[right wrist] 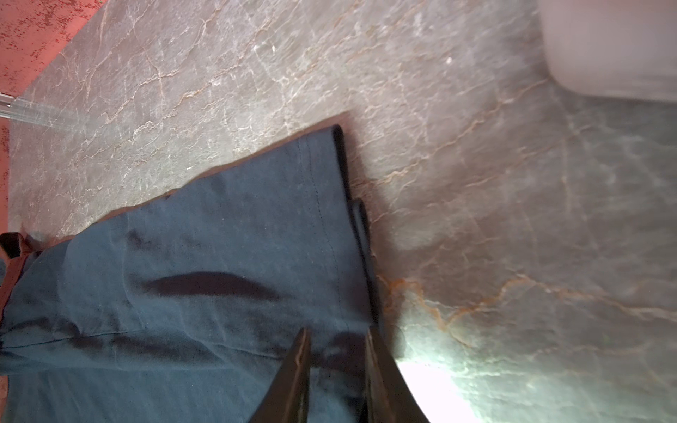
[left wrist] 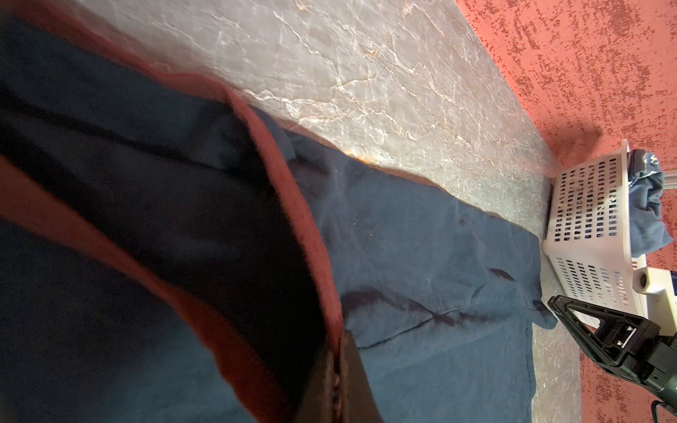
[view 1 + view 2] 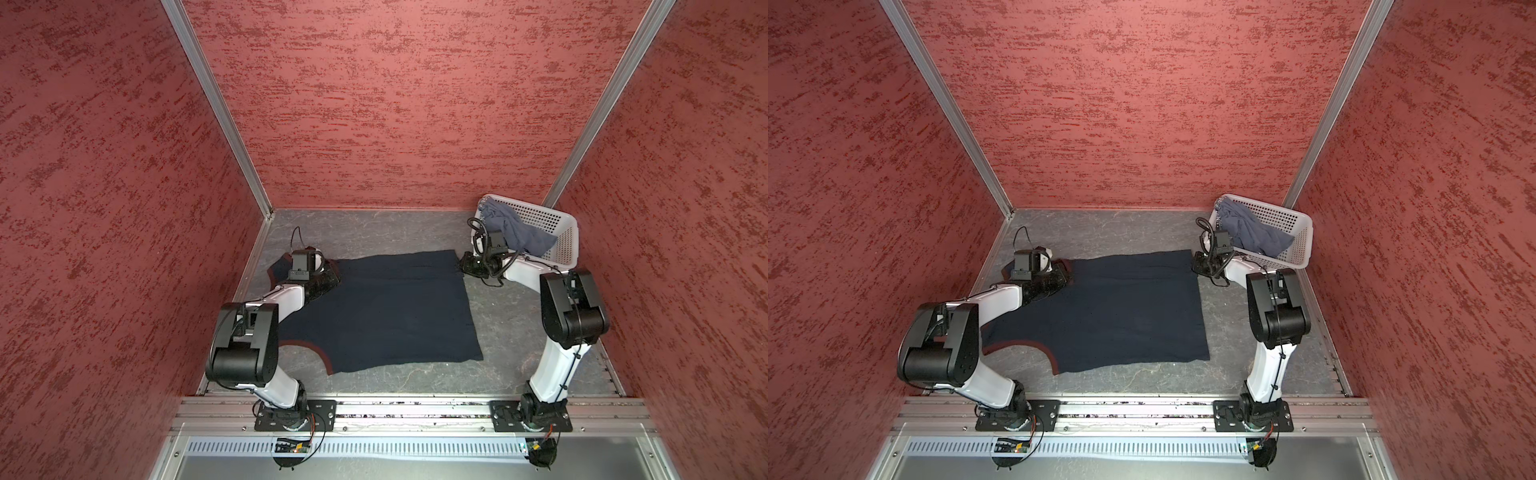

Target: Fold and stack the tank tops

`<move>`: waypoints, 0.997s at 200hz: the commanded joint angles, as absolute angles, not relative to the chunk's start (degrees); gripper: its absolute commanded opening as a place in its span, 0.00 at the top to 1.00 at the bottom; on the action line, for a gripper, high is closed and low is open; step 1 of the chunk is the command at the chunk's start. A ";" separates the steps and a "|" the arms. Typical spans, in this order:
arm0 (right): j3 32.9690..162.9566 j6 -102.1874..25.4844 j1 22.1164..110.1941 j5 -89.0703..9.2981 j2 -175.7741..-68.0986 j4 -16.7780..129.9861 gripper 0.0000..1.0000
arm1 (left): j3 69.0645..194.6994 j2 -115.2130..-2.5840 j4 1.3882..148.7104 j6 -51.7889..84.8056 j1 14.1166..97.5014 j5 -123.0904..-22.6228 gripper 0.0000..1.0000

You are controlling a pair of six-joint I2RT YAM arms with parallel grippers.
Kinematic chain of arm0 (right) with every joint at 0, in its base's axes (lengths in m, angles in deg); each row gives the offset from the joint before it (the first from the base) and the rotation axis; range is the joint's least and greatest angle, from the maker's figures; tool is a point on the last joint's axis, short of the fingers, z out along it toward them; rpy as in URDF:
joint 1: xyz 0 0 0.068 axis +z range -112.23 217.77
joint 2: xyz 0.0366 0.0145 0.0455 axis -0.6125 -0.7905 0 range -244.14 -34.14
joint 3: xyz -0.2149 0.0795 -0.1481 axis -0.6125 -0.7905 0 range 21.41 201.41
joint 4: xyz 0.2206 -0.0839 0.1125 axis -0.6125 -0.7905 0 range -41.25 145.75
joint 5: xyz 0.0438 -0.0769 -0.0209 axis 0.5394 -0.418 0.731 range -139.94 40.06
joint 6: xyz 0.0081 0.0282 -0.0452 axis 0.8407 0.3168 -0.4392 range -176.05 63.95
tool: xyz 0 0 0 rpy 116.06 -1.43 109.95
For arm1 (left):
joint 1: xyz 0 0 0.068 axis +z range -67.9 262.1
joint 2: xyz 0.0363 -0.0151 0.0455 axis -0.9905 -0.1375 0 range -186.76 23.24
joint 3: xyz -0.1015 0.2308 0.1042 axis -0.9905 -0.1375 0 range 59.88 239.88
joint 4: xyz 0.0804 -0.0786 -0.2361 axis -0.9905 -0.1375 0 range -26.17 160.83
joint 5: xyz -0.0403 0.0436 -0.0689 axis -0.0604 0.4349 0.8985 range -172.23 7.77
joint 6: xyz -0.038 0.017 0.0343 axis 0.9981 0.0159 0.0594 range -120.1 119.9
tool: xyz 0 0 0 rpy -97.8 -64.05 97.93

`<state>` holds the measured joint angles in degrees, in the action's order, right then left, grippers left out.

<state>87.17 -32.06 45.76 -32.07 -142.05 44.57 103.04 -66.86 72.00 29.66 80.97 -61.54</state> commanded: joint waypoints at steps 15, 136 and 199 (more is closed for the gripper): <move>88.56 -32.23 45.76 -32.00 -144.10 42.14 0.73 | 102.51 -67.33 73.33 29.86 81.40 -61.22 0.97; 89.22 -32.30 46.39 -33.24 -145.61 39.27 0.70 | 102.33 -66.92 73.48 29.79 81.76 -61.22 0.97; 85.97 -33.28 47.39 -36.49 -141.88 42.84 0.72 | 100.83 -65.69 74.53 30.33 83.37 -60.98 0.97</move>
<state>87.43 -32.98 46.74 -33.86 -142.67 44.84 101.36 -66.84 72.72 30.08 82.37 -61.43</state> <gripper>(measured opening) 0.278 0.060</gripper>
